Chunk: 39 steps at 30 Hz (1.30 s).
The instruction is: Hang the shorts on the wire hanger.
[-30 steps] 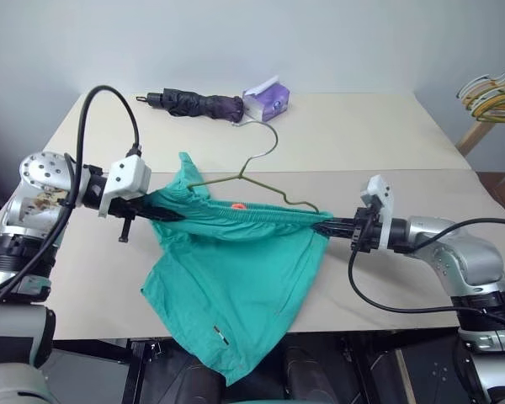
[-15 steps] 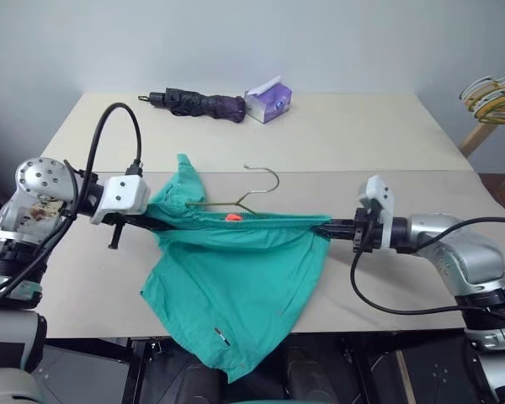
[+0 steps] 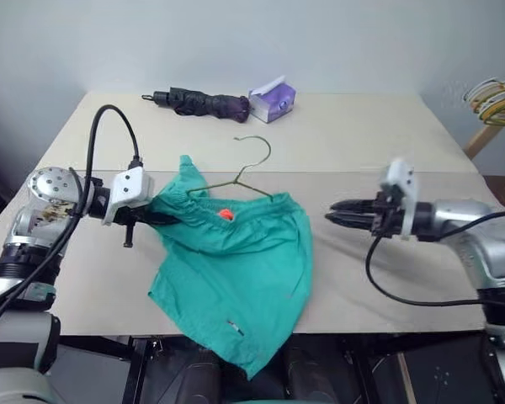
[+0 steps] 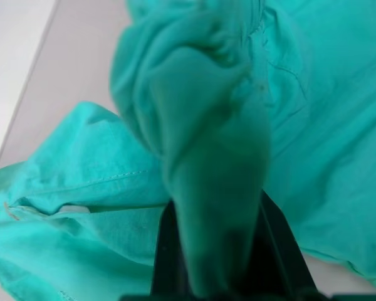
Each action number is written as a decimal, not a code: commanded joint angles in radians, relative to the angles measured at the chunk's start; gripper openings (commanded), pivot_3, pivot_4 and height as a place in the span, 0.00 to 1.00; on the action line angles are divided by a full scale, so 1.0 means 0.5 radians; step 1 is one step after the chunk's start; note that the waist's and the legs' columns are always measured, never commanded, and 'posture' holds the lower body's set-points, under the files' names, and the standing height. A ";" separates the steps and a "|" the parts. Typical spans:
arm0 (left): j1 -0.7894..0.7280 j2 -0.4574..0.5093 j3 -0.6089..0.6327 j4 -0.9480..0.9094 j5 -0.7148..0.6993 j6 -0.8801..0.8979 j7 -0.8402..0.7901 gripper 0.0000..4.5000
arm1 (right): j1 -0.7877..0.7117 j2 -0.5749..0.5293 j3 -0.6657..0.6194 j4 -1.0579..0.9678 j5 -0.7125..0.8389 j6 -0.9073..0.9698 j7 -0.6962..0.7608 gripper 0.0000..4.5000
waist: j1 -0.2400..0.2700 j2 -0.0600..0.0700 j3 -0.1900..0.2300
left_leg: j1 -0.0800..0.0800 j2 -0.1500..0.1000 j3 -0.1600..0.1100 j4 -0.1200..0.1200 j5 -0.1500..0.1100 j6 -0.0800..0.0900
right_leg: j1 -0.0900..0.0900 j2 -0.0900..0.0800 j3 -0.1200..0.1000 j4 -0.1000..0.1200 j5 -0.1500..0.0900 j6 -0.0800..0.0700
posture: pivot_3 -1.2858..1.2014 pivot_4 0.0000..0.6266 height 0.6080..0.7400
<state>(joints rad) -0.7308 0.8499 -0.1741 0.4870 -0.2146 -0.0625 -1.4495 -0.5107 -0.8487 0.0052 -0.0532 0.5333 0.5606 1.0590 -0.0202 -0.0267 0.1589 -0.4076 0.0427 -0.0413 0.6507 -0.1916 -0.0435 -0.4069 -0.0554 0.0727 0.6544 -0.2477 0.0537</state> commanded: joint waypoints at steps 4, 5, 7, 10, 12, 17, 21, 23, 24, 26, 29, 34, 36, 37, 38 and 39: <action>-0.066 -0.174 0.077 -0.051 -0.004 0.017 0.116 0.00 | -0.200 -0.052 -0.053 -0.002 -0.042 0.046 0.025 0.90 | -0.001 0.000 0.000 | -0.001 -0.001 0.000 0.001 0.000 0.000 | 0.000 -0.001 0.000 0.000 0.000 0.000 | 0.51 0.13 1.00; -0.074 -0.194 0.075 -0.044 0.000 0.007 0.113 0.00 | -0.251 -0.056 -0.027 0.012 -0.062 0.062 0.036 0.98 | -0.004 0.000 0.000 | -0.001 -0.001 0.000 0.001 0.000 0.000 | 0.000 0.000 0.000 0.000 0.000 0.000 | 0.51 0.13 1.00; -0.103 -0.232 0.072 -0.020 0.006 -0.005 0.107 0.00 | -0.372 -0.053 0.065 0.069 -0.125 0.097 0.074 1.00 | -0.018 0.000 0.000 | -0.001 0.000 0.000 0.001 0.000 0.000 | -0.001 0.000 0.000 0.000 0.000 -0.001 | 0.51 0.13 1.00; -0.142 -0.279 0.069 0.006 0.015 -0.022 0.095 0.00 | -0.516 -0.013 0.227 0.201 -0.286 0.060 0.118 1.00 | -0.044 0.000 0.000 | -0.001 0.000 0.000 0.000 0.000 0.000 | -0.001 0.000 0.000 0.000 0.000 -0.001 | 0.50 0.12 1.00; -0.167 -0.314 0.066 0.013 0.018 -0.036 0.093 0.00 | -0.614 0.043 0.332 0.324 -0.374 0.030 0.163 1.00 | -0.052 0.000 0.000 | -0.001 -0.001 0.000 0.000 0.000 0.000 | -0.001 0.000 0.000 0.000 0.000 0.000 | 0.50 0.12 1.00; -0.189 -0.365 0.067 -0.015 0.015 -0.028 0.084 0.00 | -0.761 0.145 0.438 0.526 -0.513 -0.010 0.228 0.79 | -0.061 0.000 0.000 | -0.005 -0.001 0.000 0.000 0.000 0.000 | -0.006 0.000 0.001 0.001 0.003 -0.005 | 0.51 0.12 1.00; -0.184 -0.375 0.068 -0.025 0.018 -0.035 0.079 0.00 | -0.793 0.155 0.380 0.518 -0.473 0.018 0.296 0.48 | -0.061 0.000 0.000 | -0.023 -0.002 0.000 0.001 0.000 0.000 | -0.027 -0.002 0.001 0.009 0.010 -0.015 | 0.51 0.11 1.00; -0.182 -0.376 0.068 -0.023 0.019 -0.039 0.079 0.00 | -0.774 0.139 0.356 0.482 -0.451 0.023 0.337 0.31 | -0.058 0.000 0.000 | -0.026 -0.003 -0.001 0.002 0.000 0.000 | -0.030 -0.002 0.000 0.012 0.010 -0.015 | 0.51 0.11 1.00; -0.181 -0.377 0.068 -0.021 0.019 -0.042 0.077 0.00 | -0.762 0.131 0.341 0.463 -0.439 0.028 0.358 0.23 | -0.058 0.000 0.000 | -0.026 -0.003 -0.002 0.002 0.000 0.000 | -0.030 -0.002 0.000 0.012 0.010 -0.015 | 0.51 0.11 1.00; -0.185 -0.380 0.066 -0.015 0.022 -0.050 0.071 0.00 | -0.738 0.116 0.317 0.431 -0.424 0.032 0.391 0.07 | -0.058 0.000 0.000 | -0.026 -0.004 -0.002 0.002 0.000 0.000 | -0.030 -0.002 0.000 0.012 0.010 -0.015 | 0.51 0.11 1.00; -0.211 -0.385 0.051 0.010 0.046 -0.071 0.047 0.00 | -0.714 0.108 0.280 0.392 -0.400 0.066 0.405 0.01 | -0.062 0.000 -0.001 | -0.026 -0.004 -0.002 0.002 0.000 0.000 | -0.030 -0.003 0.000 0.012 0.010 -0.015 | 0.50 0.11 1.00; -0.317 -0.413 0.070 0.086 0.024 -0.026 -0.007 0.26 | -0.608 0.078 0.182 0.253 -0.357 0.151 0.379 0.00 | -0.064 0.000 -0.001 | -0.026 -0.005 -0.003 0.003 0.000 0.000 | -0.030 -0.003 -0.001 0.014 0.010 -0.015 | 0.50 0.10 1.00; -0.373 -0.416 0.111 0.137 0.009 -0.033 0.007 0.40 | -0.503 0.044 0.097 0.148 -0.317 0.220 0.322 0.00 | -0.067 0.000 -0.001 | -0.027 -0.005 -0.003 0.003 0.000 0.000 | -0.030 -0.004 -0.001 0.013 0.010 -0.015 | 0.50 0.11 1.00; -0.397 -0.410 0.133 0.168 0.014 -0.049 0.032 0.48 | -0.432 0.025 0.037 0.077 -0.289 0.266 0.281 0.00 | -0.067 0.000 -0.001 | -0.027 -0.006 -0.003 0.004 0.000 0.000 | -0.030 -0.004 -0.001 0.014 0.010 -0.015 | 0.49 0.11 1.00; -0.426 -0.402 0.161 0.208 0.018 -0.061 0.067 0.54 | -0.346 0.007 -0.041 -0.003 -0.250 0.330 0.228 0.00 | -0.069 0.000 -0.001 | -0.028 -0.006 -0.003 0.004 0.000 0.000 | -0.030 -0.004 -0.001 0.014 0.010 -0.015 | 0.49 0.11 1.00; -0.447 -0.394 0.184 0.242 0.022 -0.065 0.094 0.62 | -0.276 -0.006 -0.104 -0.069 -0.216 0.382 0.184 0.00 | -0.070 0.000 -0.001 | -0.028 -0.006 -0.004 0.004 0.000 0.000 | -0.030 -0.004 -0.001 0.014 0.010 -0.015 | 0.49 0.11 1.00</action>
<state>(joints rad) -0.9142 0.6355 -0.1278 0.5932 -0.1949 -0.0772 -1.4272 -0.6638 -0.8292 0.0377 -0.0159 0.3824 0.7091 1.1860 -0.0551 -0.0266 0.1586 -0.4215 0.0394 -0.0435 0.6526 -0.1915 -0.0435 -0.4220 -0.0576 0.0720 0.6614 -0.2430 0.0463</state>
